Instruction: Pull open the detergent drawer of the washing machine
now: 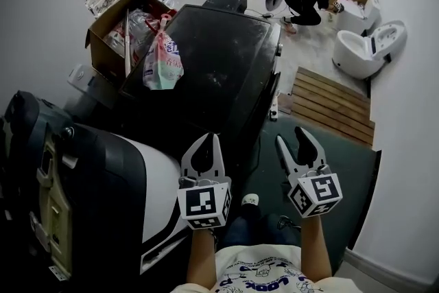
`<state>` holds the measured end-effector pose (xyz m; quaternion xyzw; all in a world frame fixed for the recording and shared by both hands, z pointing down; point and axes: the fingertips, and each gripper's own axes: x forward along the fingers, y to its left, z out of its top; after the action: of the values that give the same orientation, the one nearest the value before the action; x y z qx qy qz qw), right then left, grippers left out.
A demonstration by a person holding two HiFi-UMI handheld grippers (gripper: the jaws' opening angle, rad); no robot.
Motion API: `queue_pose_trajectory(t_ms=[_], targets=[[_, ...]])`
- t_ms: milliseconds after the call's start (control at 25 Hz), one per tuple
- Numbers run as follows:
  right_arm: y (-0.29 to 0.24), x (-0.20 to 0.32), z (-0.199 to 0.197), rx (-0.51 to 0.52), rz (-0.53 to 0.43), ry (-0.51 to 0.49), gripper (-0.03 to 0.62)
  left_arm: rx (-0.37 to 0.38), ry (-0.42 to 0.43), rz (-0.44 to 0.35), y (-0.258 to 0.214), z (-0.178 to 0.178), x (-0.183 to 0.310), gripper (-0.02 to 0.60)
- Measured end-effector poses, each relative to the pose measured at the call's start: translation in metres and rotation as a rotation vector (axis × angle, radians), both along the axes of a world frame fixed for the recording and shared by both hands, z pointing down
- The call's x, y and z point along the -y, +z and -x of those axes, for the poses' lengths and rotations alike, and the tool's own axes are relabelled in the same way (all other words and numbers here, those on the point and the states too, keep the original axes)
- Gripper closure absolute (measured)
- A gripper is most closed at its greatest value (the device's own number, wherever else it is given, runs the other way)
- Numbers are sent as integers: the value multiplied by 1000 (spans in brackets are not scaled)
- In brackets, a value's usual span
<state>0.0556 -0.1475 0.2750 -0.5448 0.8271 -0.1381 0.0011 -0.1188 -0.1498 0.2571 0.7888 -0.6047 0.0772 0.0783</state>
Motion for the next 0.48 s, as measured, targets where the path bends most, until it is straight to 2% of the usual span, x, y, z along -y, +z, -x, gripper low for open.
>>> queue_pose_trajectory(t_ms=[200, 480], targets=[[25, 14, 6, 151, 79, -24, 378, 10, 6, 28, 17, 0, 15, 568], [57, 29, 5, 525, 190, -77, 380, 30, 14, 61, 37, -9, 28, 568]])
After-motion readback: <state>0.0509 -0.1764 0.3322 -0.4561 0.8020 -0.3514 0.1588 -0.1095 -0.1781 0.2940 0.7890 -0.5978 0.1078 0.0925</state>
